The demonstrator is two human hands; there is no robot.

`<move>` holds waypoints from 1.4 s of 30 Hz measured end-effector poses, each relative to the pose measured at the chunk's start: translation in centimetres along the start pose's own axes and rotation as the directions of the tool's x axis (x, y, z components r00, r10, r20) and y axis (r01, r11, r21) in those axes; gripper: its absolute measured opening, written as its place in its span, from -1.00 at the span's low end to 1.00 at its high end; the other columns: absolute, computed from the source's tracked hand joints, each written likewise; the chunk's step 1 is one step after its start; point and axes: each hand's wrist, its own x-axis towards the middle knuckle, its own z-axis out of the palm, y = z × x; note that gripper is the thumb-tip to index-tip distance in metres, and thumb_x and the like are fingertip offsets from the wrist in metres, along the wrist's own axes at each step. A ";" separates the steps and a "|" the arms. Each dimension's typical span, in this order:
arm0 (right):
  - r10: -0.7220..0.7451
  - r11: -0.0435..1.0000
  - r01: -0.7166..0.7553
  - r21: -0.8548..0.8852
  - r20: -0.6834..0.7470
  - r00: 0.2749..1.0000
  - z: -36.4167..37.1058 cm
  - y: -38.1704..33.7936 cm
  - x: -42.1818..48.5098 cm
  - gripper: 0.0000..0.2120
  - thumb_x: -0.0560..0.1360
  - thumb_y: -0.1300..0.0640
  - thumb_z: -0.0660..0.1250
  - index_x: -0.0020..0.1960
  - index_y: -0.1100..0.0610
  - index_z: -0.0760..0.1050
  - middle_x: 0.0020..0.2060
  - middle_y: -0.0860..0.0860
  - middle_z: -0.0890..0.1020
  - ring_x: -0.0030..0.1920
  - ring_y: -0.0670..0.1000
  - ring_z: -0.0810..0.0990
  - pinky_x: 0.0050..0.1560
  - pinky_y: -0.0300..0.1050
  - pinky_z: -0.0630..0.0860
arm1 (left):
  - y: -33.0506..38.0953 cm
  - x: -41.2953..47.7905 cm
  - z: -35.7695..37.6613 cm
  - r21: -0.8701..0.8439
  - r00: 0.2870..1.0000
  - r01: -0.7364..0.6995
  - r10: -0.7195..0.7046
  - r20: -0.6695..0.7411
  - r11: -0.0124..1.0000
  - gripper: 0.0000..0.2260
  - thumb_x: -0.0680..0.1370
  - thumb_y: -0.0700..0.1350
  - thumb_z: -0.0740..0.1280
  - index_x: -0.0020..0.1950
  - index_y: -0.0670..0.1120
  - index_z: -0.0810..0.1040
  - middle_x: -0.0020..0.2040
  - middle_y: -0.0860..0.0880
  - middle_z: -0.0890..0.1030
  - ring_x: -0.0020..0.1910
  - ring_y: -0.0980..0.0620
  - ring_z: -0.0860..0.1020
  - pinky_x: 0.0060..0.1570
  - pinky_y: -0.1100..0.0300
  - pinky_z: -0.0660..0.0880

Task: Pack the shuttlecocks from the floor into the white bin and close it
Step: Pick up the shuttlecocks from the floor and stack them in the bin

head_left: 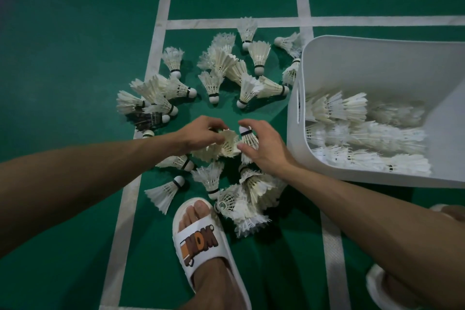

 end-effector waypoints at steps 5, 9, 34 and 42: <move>0.013 1.000 -0.013 -0.012 -0.001 1.000 0.4 0.5 -0.1 -0.48 0.44 0.11 0.47 0.36 0.10 0.44 0.24 0.03 0.52 0.25 -0.03 0.44 0.19 -0.37 0.19 | 0.3 -0.1 0.6 -0.048 1.000 -0.019 0.020 0.020 0.999 -0.78 0.53 -0.14 0.38 0.17 -0.09 0.54 0.03 0.00 0.60 -0.05 0.08 0.56 -0.02 0.19 0.48; 0.022 1.000 -0.022 0.014 -0.025 0.999 0.2 0.3 -0.2 -0.48 0.44 0.12 0.47 0.36 0.10 0.43 0.25 0.03 0.53 0.25 0.00 0.45 0.28 -0.27 0.25 | 0.9 -0.1 0.0 0.011 0.999 -0.039 0.039 -0.007 0.999 -0.77 0.53 -0.25 0.35 0.19 -0.13 0.53 0.07 -0.03 0.59 -0.08 0.13 0.55 -0.09 0.27 0.48; -0.033 0.962 0.114 0.247 -0.309 0.951 -16.9 -8.8 -1.2 -0.49 0.32 0.10 0.57 0.21 0.12 0.50 0.06 -0.05 0.64 0.00 -0.15 0.61 0.04 -0.28 0.57 | 16.5 -4.3 -7.3 0.054 0.908 -0.406 0.409 -0.090 0.912 -0.74 0.47 -0.27 0.40 0.13 -0.07 0.55 0.21 0.00 0.52 0.09 0.04 0.56 -0.09 0.17 0.63; 0.007 0.999 0.012 0.045 -0.395 0.919 -25.2 -1.3 -2.3 -0.59 0.37 0.19 0.54 0.18 0.05 0.52 0.01 -0.05 0.62 0.03 -0.04 0.59 0.03 -0.16 0.49 | 25.0 0.1 -2.1 0.211 0.876 -0.481 0.479 0.062 0.851 -0.75 0.46 -0.16 0.46 0.13 -0.06 0.60 0.15 0.00 0.60 0.01 0.05 0.59 0.07 0.16 0.56</move>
